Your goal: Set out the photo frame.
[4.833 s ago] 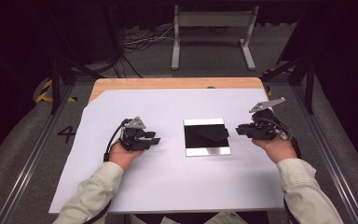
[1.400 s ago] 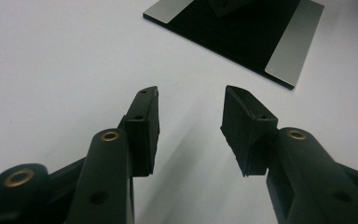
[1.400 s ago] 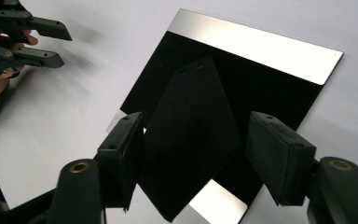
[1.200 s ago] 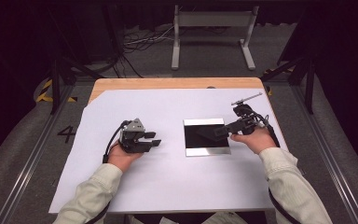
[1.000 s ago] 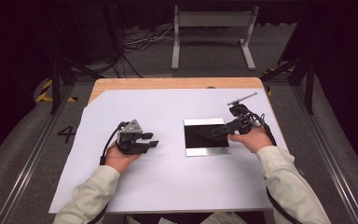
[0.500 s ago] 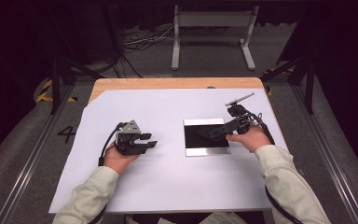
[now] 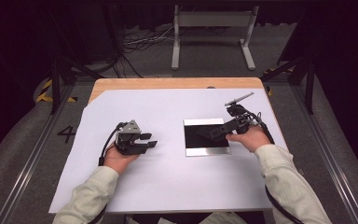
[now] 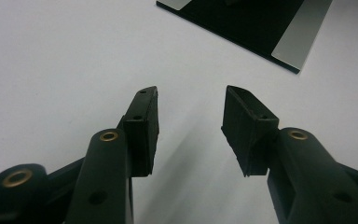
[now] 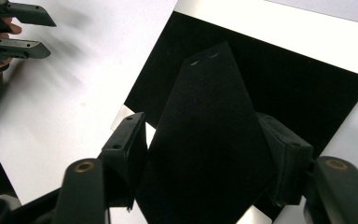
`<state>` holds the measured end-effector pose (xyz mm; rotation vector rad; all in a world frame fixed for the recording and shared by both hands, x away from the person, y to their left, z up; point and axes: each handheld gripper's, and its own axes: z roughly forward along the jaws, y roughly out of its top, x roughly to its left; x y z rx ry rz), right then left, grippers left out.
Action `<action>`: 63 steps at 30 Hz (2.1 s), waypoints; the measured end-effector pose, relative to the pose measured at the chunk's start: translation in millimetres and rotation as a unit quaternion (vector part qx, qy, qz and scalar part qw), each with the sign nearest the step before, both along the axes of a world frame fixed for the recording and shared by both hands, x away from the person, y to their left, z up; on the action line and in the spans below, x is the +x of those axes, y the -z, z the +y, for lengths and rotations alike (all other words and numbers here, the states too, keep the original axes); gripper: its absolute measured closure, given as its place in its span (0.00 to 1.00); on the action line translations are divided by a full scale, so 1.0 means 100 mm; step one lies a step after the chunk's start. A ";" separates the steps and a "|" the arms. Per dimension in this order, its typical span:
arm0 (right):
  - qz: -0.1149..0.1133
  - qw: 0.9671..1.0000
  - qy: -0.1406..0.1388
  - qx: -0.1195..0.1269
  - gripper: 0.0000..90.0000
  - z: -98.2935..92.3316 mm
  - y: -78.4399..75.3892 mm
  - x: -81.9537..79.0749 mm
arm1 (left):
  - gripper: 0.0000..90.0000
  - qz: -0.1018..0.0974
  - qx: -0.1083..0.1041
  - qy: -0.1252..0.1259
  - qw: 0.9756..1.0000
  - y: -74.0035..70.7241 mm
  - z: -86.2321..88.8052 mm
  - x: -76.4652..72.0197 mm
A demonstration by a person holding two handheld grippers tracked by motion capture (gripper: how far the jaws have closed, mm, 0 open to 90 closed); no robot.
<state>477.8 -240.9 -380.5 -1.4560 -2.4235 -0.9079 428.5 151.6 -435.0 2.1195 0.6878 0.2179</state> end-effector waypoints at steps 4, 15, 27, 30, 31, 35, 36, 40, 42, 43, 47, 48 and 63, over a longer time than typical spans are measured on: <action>0.005 1.000 0.005 -0.003 0.50 -0.01 -0.01 0.00 | 0.62 0.000 0.000 0.000 1.000 0.00 0.00 0.00; 0.000 1.000 0.015 -0.012 0.57 -0.01 -0.04 -0.03 | 0.62 -0.001 0.001 -0.001 1.000 0.00 0.00 0.00; -0.035 0.999 -0.012 -0.010 0.71 -0.05 -0.20 -0.24 | 0.62 0.000 0.000 -0.002 1.000 0.01 -0.01 0.01; -0.035 0.999 -0.021 -0.008 0.74 -0.08 -0.22 -0.29 | 0.62 0.001 0.001 0.000 1.000 0.01 -0.01 0.01; -0.035 0.999 -0.021 -0.008 0.74 -0.08 -0.22 -0.29 | 0.62 0.000 0.002 0.000 1.000 0.01 -0.01 0.01; -0.038 0.999 -0.033 -0.007 0.77 -0.11 -0.23 -0.36 | 0.62 0.001 0.002 -0.001 1.000 0.01 -0.02 0.01; -0.040 0.999 -0.035 -0.009 0.77 -0.11 -0.24 -0.38 | 0.62 -0.001 0.002 -0.001 1.000 0.01 -0.02 0.01; -0.038 0.998 -0.045 -0.006 0.81 -0.13 -0.25 -0.46 | 0.62 0.000 0.002 -0.002 1.000 0.01 -0.02 0.01; -0.037 0.998 -0.052 -0.002 0.83 -0.15 -0.26 -0.49 | 0.62 0.001 0.002 -0.001 1.000 0.01 -0.02 0.01; -0.037 0.998 -0.056 -0.001 0.85 -0.15 -0.27 -0.51 | 0.62 0.001 0.002 -0.001 1.000 0.01 -0.02 0.01; -0.043 0.997 -0.064 0.008 0.88 -0.12 -0.31 -0.57 | 0.62 0.000 0.002 -0.002 1.000 0.01 -0.02 0.01; -0.046 0.997 -0.067 0.013 0.90 -0.12 -0.33 -0.59 | 0.62 0.000 0.002 -0.002 1.000 0.01 -0.02 0.01; -0.139 0.985 -0.071 0.080 0.98 -0.05 -0.47 -0.71 | 0.62 0.000 0.002 -0.001 1.000 0.01 -0.02 0.01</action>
